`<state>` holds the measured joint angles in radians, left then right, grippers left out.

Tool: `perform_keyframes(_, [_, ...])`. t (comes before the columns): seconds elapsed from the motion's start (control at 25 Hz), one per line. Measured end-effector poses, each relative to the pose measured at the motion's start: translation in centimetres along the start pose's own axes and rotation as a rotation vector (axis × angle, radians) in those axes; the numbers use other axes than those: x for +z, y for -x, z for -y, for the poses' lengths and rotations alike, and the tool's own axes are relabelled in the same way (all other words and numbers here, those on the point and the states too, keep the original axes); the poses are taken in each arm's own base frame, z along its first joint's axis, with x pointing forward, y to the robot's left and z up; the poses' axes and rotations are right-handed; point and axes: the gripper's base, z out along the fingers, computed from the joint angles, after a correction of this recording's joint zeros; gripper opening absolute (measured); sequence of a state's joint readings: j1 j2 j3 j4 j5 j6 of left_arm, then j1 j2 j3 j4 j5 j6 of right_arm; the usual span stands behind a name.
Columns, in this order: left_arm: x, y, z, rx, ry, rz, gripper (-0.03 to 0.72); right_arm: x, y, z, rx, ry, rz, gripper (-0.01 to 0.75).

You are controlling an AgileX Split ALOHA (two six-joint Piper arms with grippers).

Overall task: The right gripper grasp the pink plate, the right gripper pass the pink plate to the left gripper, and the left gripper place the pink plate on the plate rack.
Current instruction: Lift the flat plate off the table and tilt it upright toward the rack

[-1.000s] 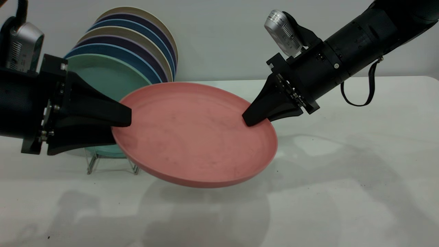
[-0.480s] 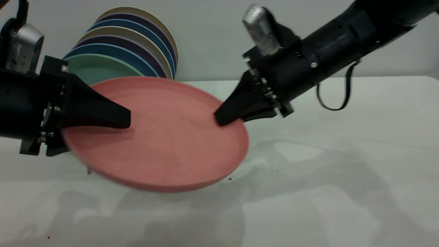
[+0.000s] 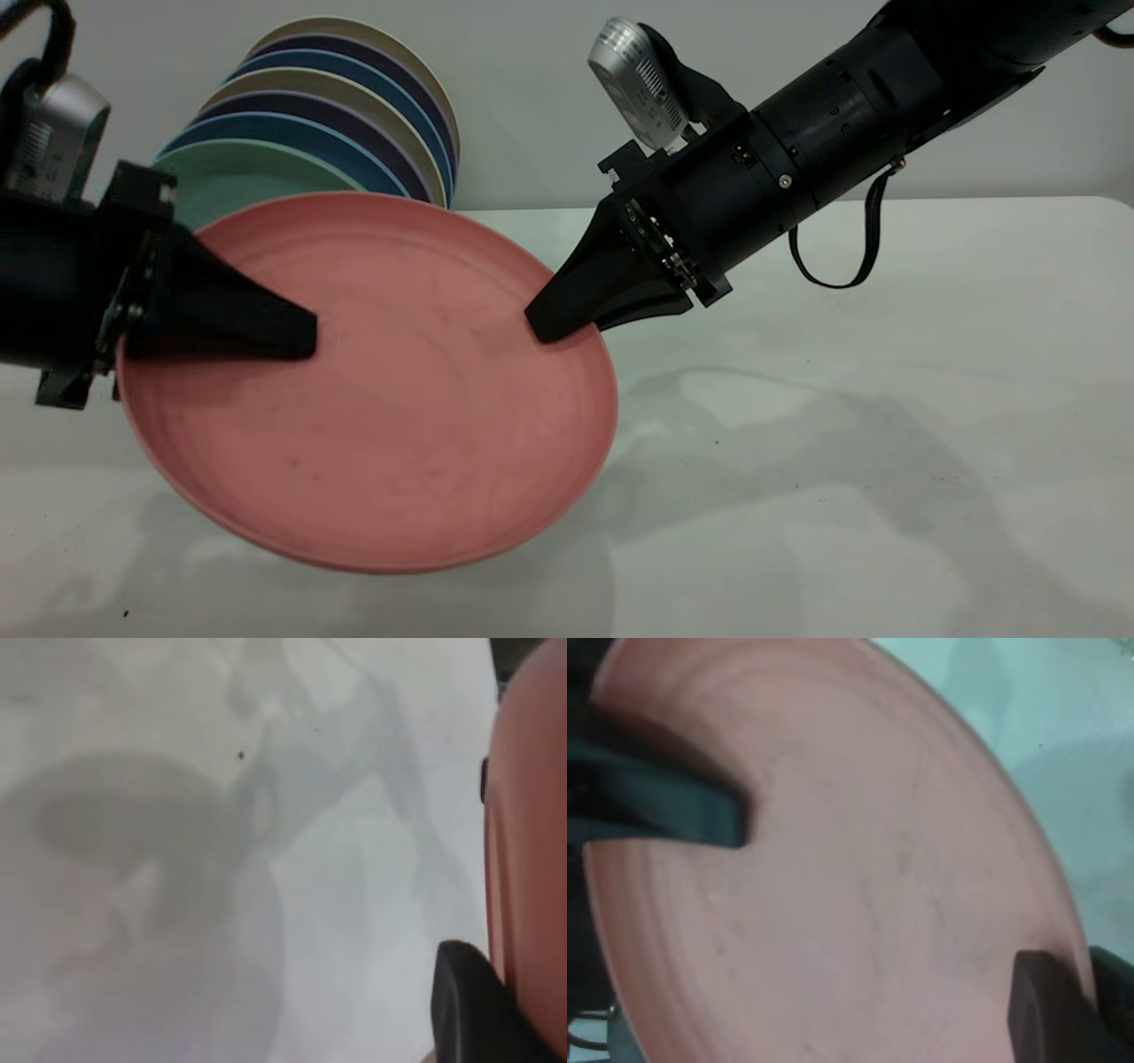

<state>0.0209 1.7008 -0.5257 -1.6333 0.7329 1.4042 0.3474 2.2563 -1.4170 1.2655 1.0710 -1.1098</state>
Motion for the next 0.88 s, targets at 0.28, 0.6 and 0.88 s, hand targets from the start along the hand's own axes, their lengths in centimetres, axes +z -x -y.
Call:
perform_keyframes(0.28, [0.0,-0.1,0.2,0.021,-0.025,-0.012,0.130,0.3,0.0,-0.6,0.006,0.036,0.000,0.246])
perform_keyframes(0.6, [-0.1,-0.2,-1.1,0.063,0.121,-0.031,0.130,-2.1,0.1,0.8,0.080,0.058,0.035,0.452])
perform_keyframes(0.88, [-0.3,-0.2,-1.2,0.230,0.157,-0.036,0.129,-6.3,-0.1,3.8,0.161,0.007,0.108,0.450])
